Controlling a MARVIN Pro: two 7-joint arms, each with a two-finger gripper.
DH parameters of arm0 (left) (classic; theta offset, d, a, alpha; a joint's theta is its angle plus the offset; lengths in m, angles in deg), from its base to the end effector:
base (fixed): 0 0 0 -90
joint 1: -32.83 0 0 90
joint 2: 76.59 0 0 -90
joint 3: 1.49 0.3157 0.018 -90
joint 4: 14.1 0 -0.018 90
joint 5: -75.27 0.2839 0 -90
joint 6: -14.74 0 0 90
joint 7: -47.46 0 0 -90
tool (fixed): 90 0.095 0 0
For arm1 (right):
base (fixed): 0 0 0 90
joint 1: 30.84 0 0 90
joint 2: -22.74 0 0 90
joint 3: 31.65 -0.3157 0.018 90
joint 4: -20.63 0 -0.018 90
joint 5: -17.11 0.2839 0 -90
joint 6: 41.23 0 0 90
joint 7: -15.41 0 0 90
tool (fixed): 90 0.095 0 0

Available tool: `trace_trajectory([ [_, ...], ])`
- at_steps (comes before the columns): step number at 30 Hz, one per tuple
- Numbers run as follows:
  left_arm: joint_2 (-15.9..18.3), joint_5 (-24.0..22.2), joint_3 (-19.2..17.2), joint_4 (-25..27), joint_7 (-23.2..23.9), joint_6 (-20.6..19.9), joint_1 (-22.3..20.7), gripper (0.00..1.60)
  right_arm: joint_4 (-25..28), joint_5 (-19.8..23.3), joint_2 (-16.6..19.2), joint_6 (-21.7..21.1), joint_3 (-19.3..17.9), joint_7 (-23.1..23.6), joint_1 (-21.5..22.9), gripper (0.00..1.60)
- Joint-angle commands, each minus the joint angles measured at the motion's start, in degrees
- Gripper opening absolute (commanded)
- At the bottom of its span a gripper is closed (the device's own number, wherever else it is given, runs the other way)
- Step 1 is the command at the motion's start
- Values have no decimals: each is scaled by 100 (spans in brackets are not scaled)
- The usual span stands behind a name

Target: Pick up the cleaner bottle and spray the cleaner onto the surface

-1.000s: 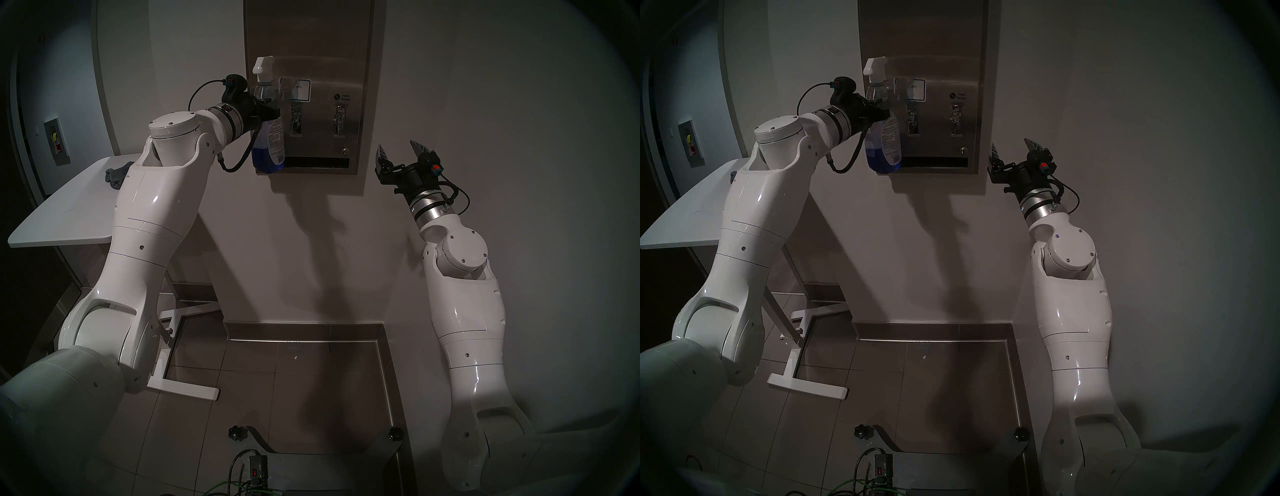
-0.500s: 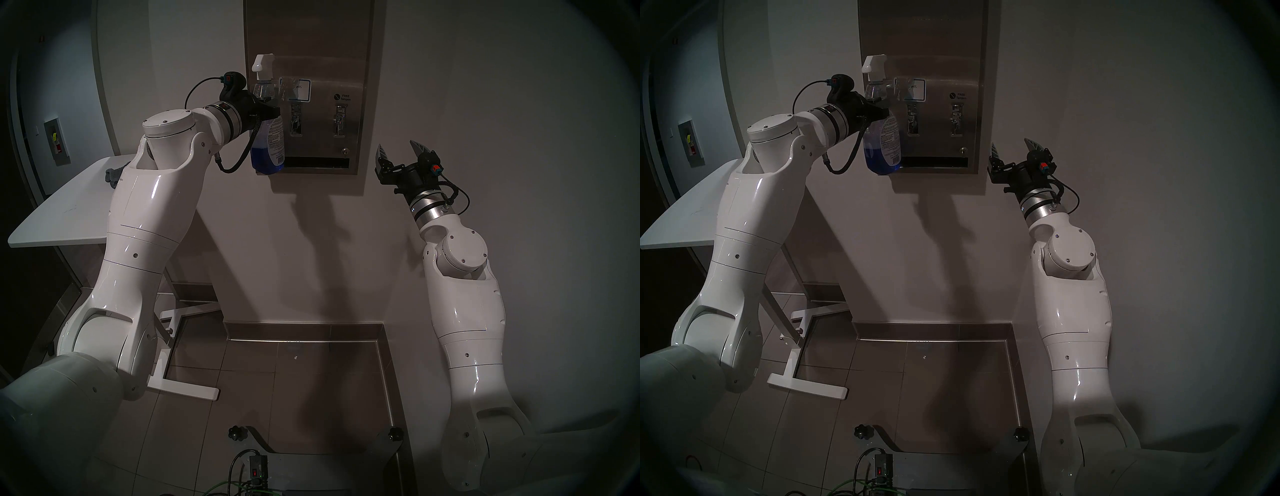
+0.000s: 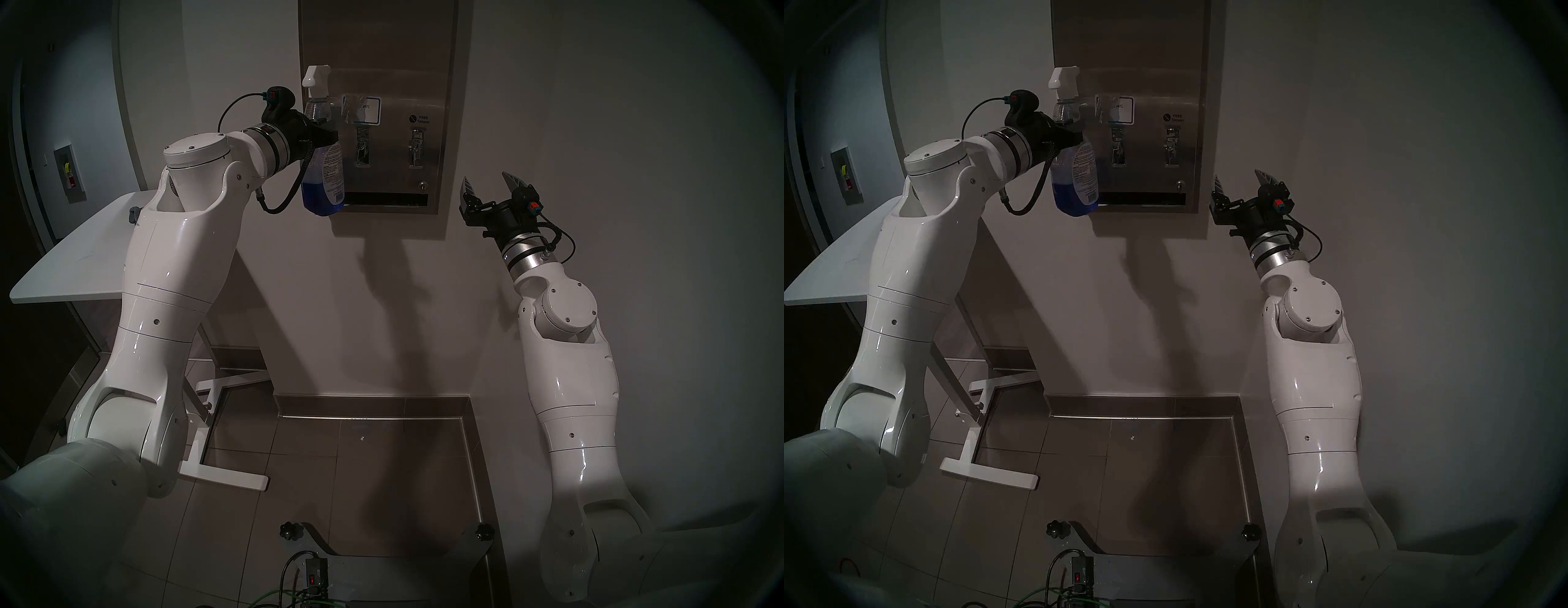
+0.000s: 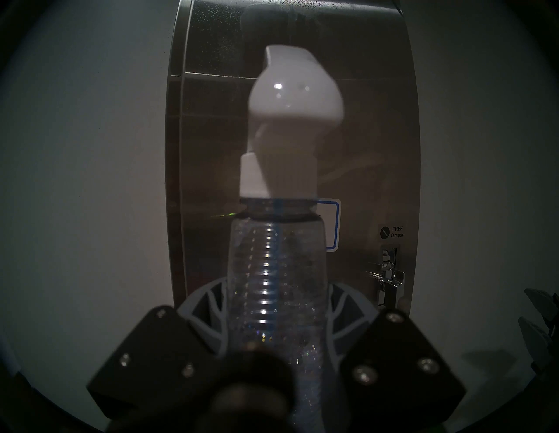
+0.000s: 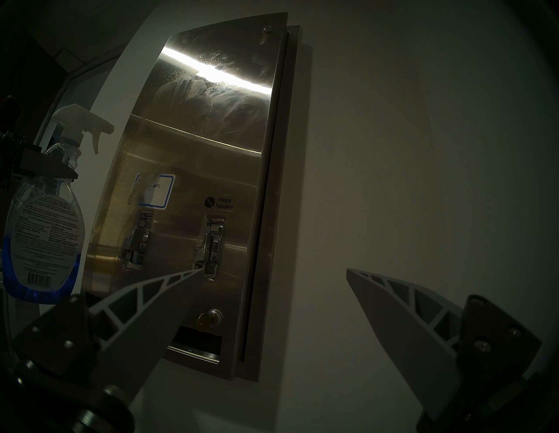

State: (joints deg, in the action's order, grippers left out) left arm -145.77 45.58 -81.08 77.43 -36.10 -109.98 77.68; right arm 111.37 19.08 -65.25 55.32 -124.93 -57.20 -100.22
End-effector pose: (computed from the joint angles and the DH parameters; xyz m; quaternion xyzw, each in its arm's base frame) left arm 0.5281 0.0326 -0.0060 0.6499 -0.1222 0.7401 0.1223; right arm 0.4796 -0.0056 -0.1588 -0.5114 -0.1078 -0.8504 0.0601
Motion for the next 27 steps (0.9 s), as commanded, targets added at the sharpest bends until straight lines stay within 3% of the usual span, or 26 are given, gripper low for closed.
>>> trace_trajectory([
  [1,16,-43,-188,400,-9,86,-300,0,208,6,-15,40,14,-7,195,160],
  [15,20,-92,-212,473,-156,10,-296,0,210,-5,-27,38,4,3,195,160],
  [27,30,-131,-197,484,-222,-45,-287,0,308,8,356,-81,62,577,715,160],
])
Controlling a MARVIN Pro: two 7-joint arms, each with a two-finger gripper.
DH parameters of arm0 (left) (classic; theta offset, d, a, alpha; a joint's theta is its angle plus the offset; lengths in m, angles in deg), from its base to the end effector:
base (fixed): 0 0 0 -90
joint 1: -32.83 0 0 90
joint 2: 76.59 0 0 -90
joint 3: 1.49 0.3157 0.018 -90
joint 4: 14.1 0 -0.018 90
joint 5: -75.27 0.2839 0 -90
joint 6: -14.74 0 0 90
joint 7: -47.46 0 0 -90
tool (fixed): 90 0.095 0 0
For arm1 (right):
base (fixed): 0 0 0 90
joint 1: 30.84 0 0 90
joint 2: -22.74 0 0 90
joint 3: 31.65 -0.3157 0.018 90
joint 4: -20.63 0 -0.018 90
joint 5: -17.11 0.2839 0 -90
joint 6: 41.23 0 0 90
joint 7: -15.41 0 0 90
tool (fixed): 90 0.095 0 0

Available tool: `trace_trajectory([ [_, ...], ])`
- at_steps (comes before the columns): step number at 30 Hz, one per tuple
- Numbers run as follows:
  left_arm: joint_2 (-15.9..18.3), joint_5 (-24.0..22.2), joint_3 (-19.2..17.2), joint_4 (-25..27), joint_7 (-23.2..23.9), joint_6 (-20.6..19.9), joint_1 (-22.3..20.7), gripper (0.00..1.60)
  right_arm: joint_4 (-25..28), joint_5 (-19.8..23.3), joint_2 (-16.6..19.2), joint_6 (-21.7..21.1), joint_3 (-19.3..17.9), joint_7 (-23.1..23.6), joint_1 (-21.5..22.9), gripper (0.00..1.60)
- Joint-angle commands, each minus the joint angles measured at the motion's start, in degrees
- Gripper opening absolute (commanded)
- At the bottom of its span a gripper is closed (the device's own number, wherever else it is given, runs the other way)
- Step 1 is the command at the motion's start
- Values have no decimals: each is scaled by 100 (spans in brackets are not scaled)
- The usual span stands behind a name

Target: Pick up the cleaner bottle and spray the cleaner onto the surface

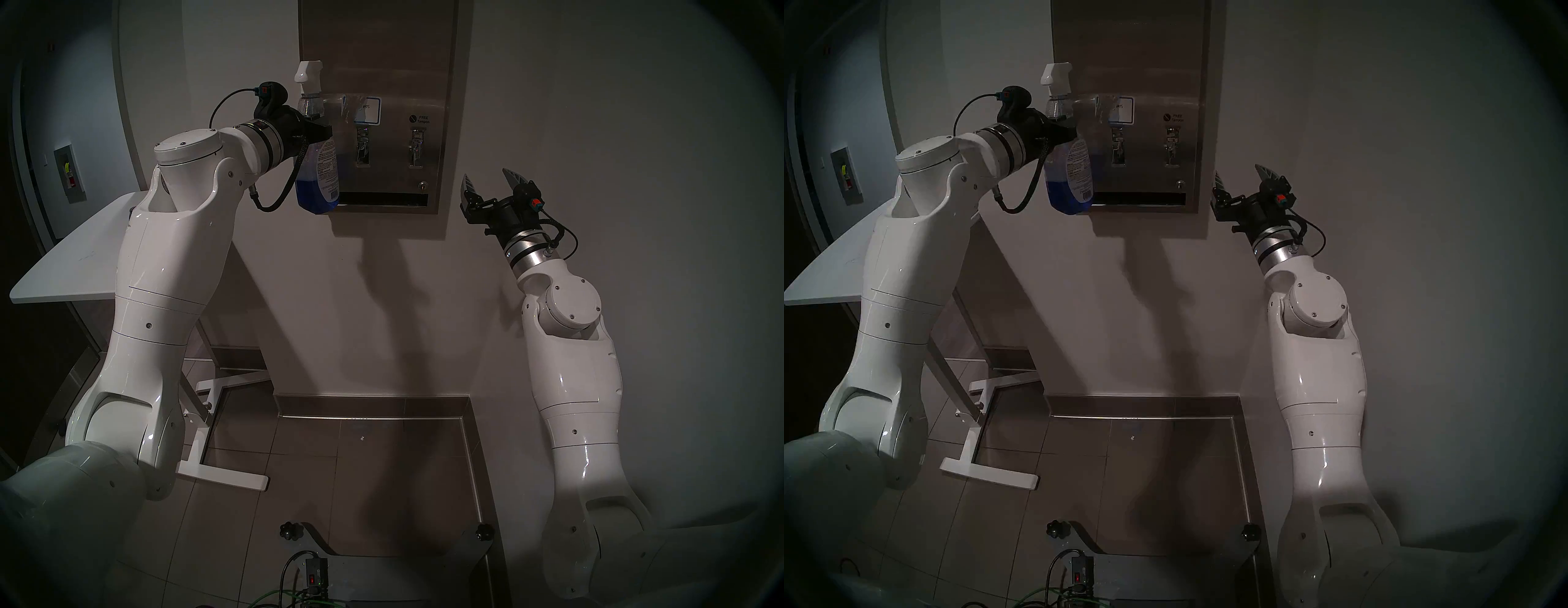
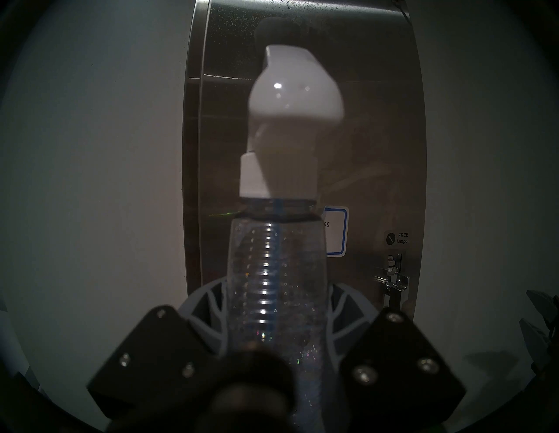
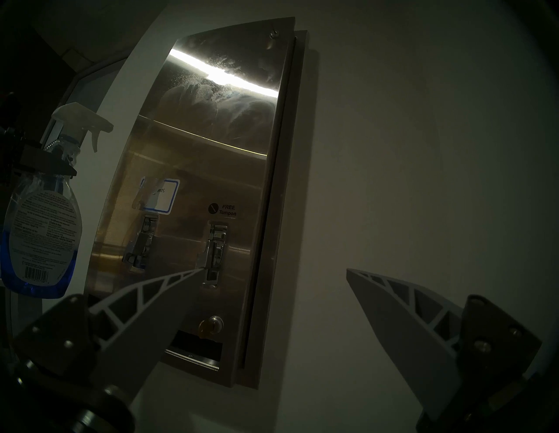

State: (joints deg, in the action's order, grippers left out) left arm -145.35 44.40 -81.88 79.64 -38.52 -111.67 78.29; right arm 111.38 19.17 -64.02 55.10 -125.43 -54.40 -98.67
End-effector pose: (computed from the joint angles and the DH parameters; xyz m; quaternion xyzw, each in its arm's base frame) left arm 0.5209 0.0374 -0.0013 0.6521 -0.1085 0.7413 0.1161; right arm 0.4828 -0.0114 -0.1463 -0.5012 -0.1319 -0.8531 0.0607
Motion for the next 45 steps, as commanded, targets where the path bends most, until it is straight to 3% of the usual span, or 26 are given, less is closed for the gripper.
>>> trace_trajectory([
  [1,-12,-16,-116,264,13,117,-347,0,302,-1,272,-57,138,383,640,160],
  [12,-8,-42,-111,265,-17,60,-337,0,595,162,327,-328,380,874,1019,160],
  [22,-5,-62,-112,266,-21,13,-332,0,469,202,130,-625,759,1170,1420,160],
  [35,-3,-79,-115,270,-23,-41,-328,0,-155,300,-376,-1069,1002,1231,1981,160],
  [45,-3,-89,-120,279,-25,-63,-338,0,-689,434,-664,-1311,915,1163,2358,160],
])
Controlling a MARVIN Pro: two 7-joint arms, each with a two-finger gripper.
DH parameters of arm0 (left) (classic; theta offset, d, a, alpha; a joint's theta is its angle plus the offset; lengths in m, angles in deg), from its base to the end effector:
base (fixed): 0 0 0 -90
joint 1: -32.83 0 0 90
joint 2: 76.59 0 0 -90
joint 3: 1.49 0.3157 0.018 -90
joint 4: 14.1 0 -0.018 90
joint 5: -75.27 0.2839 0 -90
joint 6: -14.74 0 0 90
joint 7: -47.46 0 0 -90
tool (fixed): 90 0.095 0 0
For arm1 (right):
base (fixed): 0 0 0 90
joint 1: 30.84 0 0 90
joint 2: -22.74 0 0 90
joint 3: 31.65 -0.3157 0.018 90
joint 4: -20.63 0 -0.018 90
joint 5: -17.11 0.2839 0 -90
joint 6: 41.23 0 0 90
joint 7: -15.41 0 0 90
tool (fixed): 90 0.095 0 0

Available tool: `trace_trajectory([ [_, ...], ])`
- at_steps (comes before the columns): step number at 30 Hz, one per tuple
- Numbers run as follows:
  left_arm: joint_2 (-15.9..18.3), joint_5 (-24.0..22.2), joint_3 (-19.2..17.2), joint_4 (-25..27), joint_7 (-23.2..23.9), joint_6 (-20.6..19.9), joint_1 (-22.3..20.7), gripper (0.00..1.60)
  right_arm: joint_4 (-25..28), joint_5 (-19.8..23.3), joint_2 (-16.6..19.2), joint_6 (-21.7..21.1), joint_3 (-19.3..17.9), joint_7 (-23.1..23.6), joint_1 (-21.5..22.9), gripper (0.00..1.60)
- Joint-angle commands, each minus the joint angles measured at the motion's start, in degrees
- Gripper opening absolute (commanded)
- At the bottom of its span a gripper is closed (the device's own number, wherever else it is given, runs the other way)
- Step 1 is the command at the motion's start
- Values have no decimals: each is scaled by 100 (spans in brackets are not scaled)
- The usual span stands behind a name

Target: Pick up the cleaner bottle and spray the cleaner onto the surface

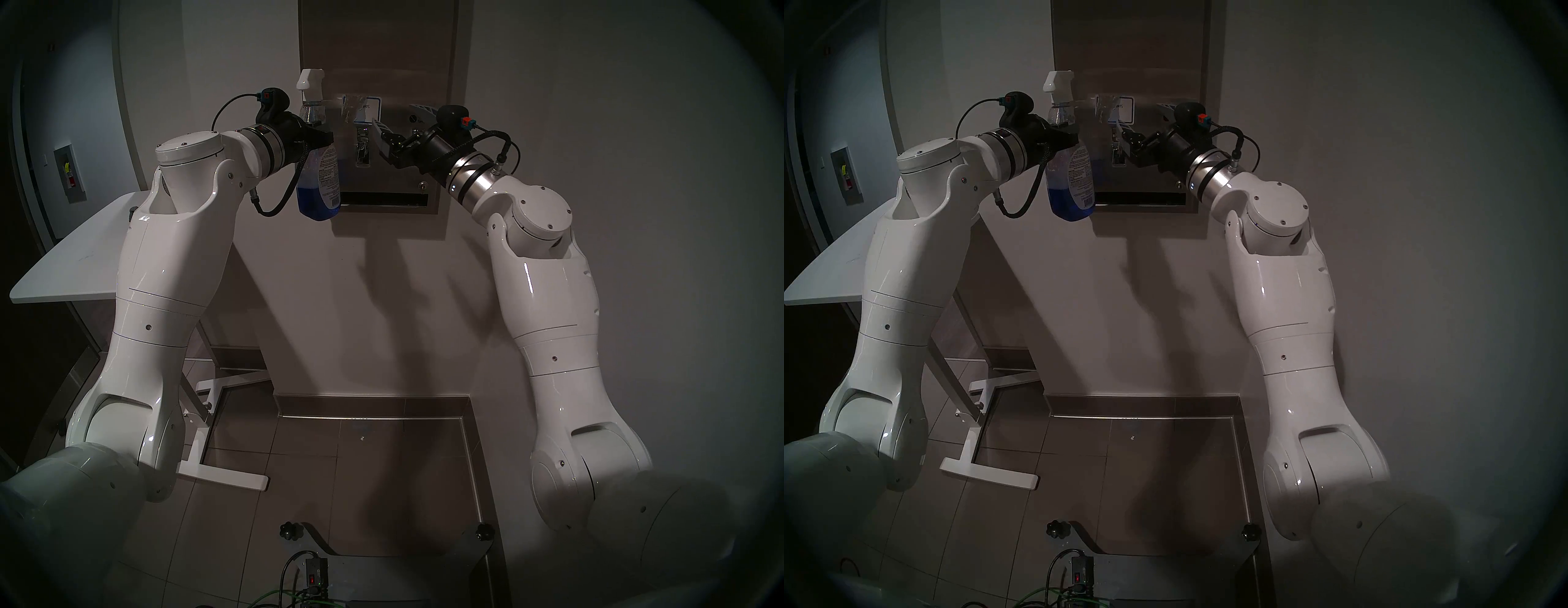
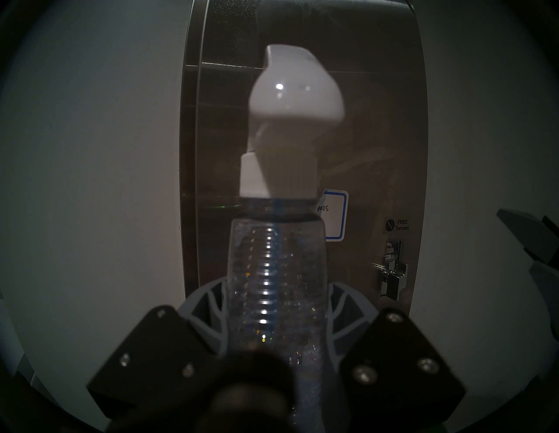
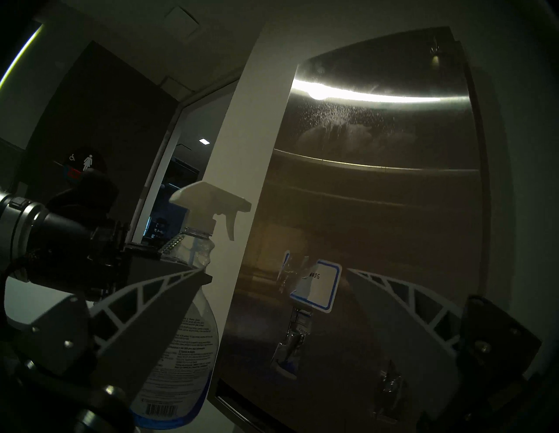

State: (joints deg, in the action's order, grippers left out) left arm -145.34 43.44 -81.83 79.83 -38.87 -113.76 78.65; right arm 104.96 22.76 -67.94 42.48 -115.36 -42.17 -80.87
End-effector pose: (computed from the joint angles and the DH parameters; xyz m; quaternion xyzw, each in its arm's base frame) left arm 0.5204 0.0363 -0.0071 0.6671 -0.1077 0.7271 0.1217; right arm 0.5224 0.0970 -0.0477 -0.4761 -0.2664 -0.8115 0.2094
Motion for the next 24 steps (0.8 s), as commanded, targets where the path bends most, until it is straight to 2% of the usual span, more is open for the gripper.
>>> trace_trajectory([
  [1,-3,6,-125,261,10,145,-374,0,-96,80,-276,-64,-95,-57,627,160],
  [2,-3,5,-126,262,10,143,-375,0,-229,89,-279,-102,-97,-47,771,160],
  [5,-4,4,-127,265,10,140,-377,0,-269,103,-326,-119,-137,-52,768,160],
  [13,-5,3,-130,271,8,142,-382,0,-574,83,-87,-281,-240,175,1123,160],
  [24,-3,-3,-129,272,6,124,-375,0,-975,45,-209,-425,-133,377,1500,160],
])
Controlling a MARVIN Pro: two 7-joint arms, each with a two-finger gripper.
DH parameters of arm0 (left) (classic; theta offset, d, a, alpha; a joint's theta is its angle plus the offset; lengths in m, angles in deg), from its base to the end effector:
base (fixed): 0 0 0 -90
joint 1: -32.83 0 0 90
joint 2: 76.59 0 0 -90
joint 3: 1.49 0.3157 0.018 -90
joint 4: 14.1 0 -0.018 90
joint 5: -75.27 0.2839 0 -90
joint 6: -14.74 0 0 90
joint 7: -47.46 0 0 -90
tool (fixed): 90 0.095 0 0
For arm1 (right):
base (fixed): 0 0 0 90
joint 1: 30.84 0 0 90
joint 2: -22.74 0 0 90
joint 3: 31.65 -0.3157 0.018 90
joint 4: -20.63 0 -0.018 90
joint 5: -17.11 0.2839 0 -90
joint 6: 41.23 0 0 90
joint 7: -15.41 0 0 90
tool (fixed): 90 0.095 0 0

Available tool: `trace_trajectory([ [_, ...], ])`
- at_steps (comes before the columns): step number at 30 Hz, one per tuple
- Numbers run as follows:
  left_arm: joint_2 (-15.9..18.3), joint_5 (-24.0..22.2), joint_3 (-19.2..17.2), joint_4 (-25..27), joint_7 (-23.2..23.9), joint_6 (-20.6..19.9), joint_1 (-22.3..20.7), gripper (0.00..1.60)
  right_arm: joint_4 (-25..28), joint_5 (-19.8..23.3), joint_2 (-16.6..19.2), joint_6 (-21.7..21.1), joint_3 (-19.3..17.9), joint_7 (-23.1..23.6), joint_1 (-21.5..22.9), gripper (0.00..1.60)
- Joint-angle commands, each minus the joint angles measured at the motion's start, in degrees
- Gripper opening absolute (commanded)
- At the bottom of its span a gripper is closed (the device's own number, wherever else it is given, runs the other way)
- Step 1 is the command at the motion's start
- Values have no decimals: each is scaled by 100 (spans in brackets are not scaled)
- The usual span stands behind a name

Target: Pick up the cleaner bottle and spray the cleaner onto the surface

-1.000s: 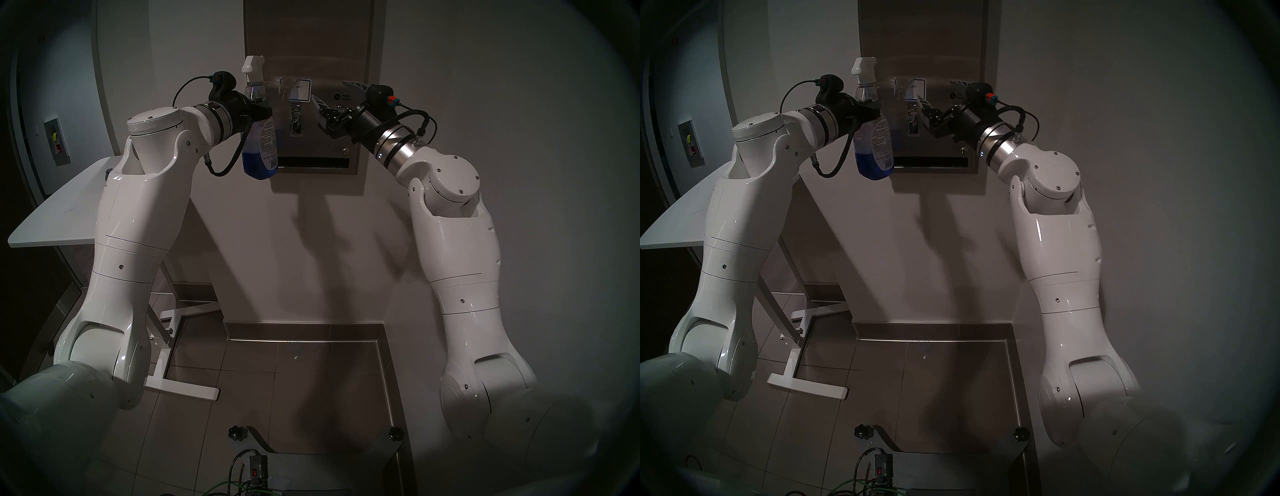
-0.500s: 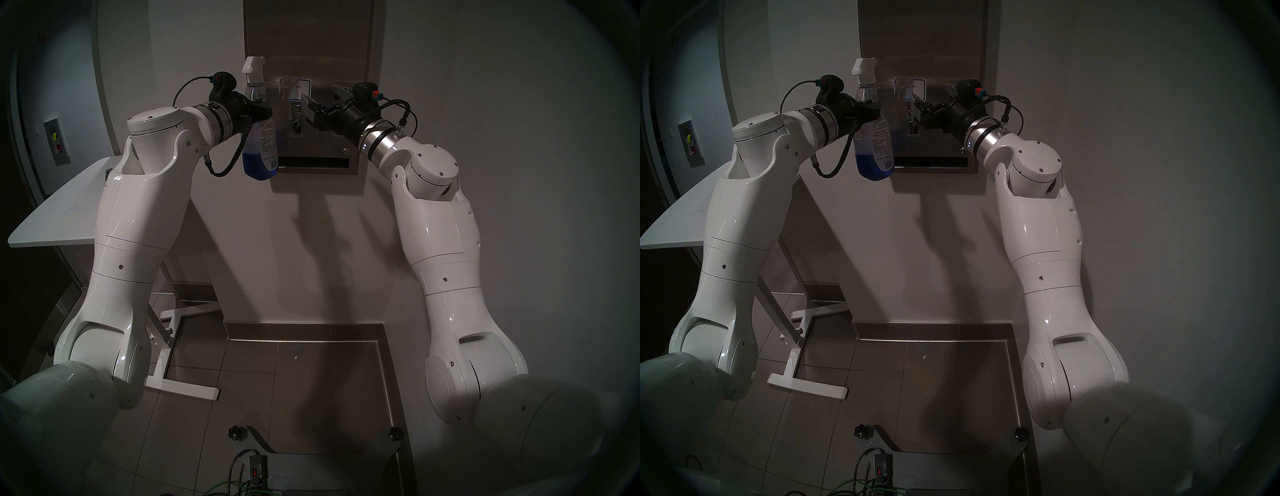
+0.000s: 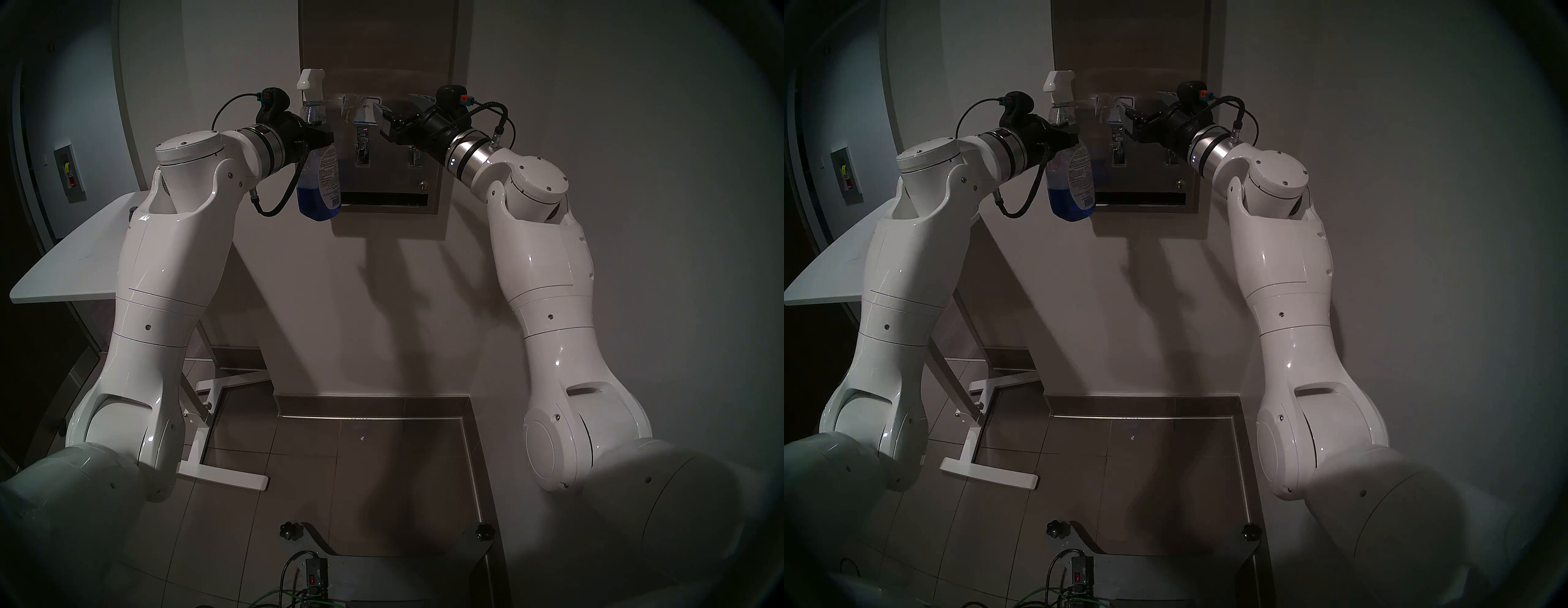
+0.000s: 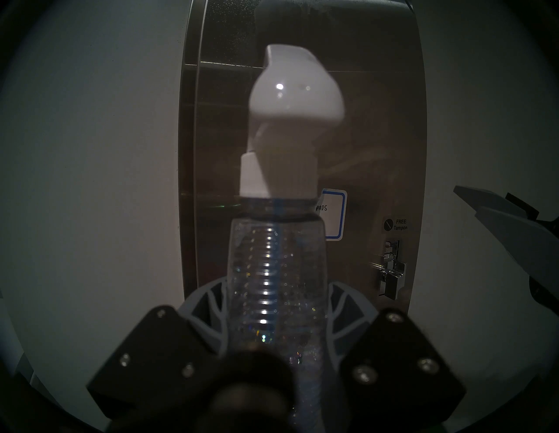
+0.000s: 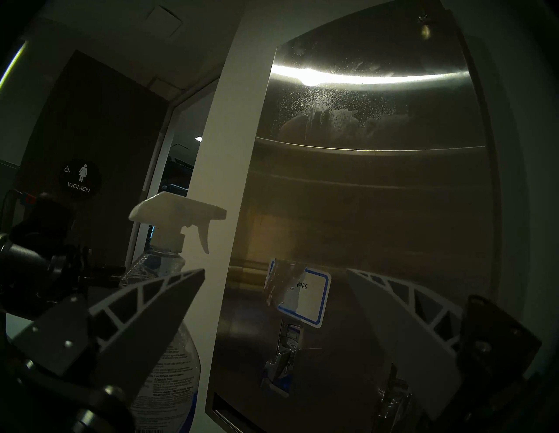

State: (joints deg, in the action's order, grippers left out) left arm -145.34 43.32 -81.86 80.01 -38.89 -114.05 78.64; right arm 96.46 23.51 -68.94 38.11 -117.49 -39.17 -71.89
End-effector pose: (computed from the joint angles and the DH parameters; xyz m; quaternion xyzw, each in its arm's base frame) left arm 0.5198 0.0359 -0.0066 0.6677 -0.1082 0.7263 0.1226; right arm 0.5552 0.0949 -0.0119 -0.4963 -0.2664 -0.7927 0.2332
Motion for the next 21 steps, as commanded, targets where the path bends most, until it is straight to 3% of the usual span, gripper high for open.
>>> trace_trajectory([
  [1,-3,10,-127,254,8,153,-375,0,-125,-30,-109,12,80,76,601,160],
  [17,-1,1,-125,251,5,112,-364,0,-1012,1,-477,7,287,219,1187,160],
  [18,0,0,-124,250,4,107,-362,0,-1319,-6,-458,-61,355,263,1541,160],
  [20,0,-1,-125,250,4,103,-362,0,-1317,-3,-496,-41,350,265,1505,160],
  [21,0,-2,-124,250,4,100,-361,0,-1067,1,-563,29,313,238,1185,160],
])
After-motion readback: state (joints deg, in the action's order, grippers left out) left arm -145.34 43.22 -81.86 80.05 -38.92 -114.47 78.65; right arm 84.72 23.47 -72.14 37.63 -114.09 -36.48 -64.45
